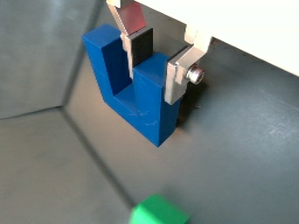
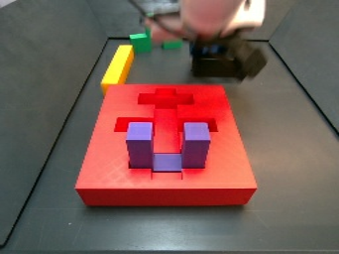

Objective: Pick up the blue object. Move up. Place the blue object on the fixture. Regrasp the blue object. Move to above the board. Insert the blue object.
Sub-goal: Move to above the board.

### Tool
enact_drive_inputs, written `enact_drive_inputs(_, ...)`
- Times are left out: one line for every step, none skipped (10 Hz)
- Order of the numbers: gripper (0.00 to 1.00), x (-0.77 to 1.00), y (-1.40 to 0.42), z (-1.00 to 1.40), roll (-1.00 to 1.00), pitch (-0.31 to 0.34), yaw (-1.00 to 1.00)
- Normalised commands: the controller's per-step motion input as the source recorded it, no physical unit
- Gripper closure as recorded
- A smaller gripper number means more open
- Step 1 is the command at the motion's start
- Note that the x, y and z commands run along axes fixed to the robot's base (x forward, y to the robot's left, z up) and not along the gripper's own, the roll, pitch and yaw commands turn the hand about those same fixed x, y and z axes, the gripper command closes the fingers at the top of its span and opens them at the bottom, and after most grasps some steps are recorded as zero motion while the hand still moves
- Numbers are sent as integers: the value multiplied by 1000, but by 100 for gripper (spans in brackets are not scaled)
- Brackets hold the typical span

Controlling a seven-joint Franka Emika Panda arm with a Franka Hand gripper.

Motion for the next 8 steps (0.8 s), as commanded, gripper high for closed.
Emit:
enact_drive_inputs(100,-75,-17,1400,-63,-17,-58)
enact_drive_inputs(100,-73,-4,1400,-48,-5,-47)
enact_drive_inputs(100,-51,-24,1400,-29,41,-38)
enact_drive_inputs(100,-53,-28,1400,-6,56,-33)
enact_drive_inputs(100,-63,-41,1400,-5,64,-13)
enact_drive_inputs(100,-24,-25,674,-11,74,1)
enact_drive_inputs(100,-484,-1400,308,-1000,162,-113)
enact_drive_inputs(100,-473,-1400,267,-1000,164,-108)
